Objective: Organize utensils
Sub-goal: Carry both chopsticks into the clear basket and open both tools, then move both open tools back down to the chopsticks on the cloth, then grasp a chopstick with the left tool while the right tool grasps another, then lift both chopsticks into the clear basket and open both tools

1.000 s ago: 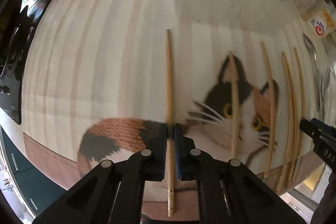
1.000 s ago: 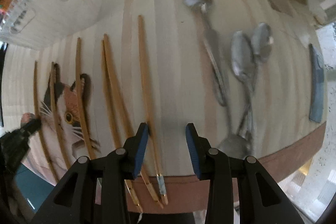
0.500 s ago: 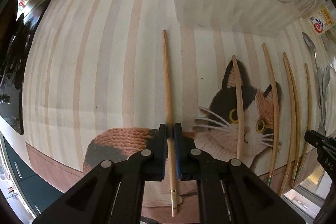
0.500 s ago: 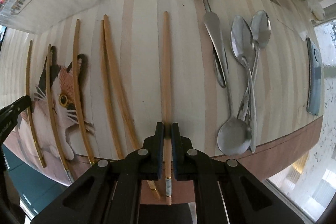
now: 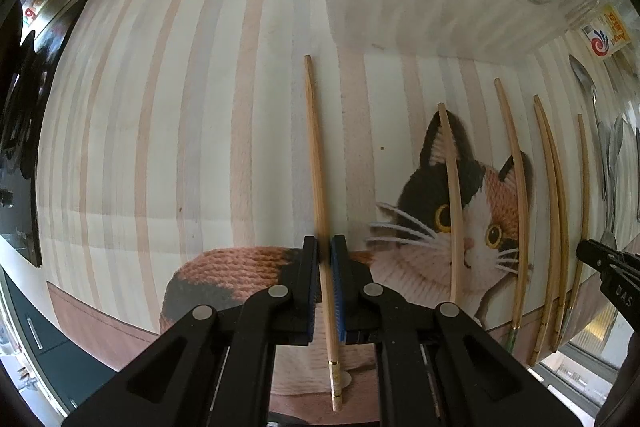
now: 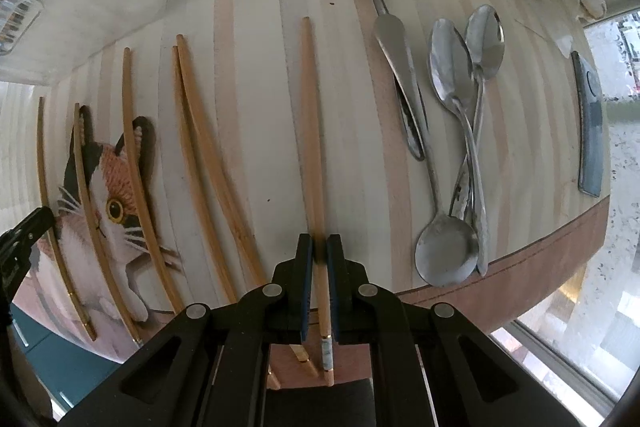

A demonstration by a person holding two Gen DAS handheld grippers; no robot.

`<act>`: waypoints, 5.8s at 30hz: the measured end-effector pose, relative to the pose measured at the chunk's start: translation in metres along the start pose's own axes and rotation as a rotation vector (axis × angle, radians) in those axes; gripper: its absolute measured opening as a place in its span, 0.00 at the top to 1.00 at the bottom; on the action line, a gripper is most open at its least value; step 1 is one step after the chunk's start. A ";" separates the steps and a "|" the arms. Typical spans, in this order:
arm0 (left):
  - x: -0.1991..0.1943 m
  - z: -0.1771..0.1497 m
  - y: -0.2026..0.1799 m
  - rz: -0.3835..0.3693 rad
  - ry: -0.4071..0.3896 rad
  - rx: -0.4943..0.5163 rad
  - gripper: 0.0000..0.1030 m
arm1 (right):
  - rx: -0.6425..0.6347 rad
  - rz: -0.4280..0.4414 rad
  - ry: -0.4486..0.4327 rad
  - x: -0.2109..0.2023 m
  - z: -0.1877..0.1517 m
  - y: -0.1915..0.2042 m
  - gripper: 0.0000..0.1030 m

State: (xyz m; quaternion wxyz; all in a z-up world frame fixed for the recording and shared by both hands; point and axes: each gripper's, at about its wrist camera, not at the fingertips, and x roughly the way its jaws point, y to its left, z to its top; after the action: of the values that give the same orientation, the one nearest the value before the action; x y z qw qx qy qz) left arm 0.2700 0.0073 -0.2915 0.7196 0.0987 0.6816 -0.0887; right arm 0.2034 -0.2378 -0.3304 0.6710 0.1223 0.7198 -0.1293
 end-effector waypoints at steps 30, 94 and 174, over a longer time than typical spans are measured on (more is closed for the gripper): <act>-0.187 0.013 0.022 0.043 -0.347 -0.176 0.96 | -0.071 0.273 -0.266 -0.143 0.003 0.018 0.93; -0.016 -0.013 -0.063 0.089 -0.003 0.008 0.12 | -0.160 0.244 -0.005 -0.011 0.008 0.029 0.70; -0.019 -0.027 -0.046 0.064 -0.024 -0.048 0.96 | -0.105 0.162 -0.015 -0.011 -0.006 0.018 0.93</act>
State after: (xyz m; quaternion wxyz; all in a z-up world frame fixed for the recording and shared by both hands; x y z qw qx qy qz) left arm 0.2310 -0.0302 -0.2749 0.7323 0.1019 0.6714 -0.0504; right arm 0.2050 -0.2185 -0.3195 0.6902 0.1437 0.7082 -0.0374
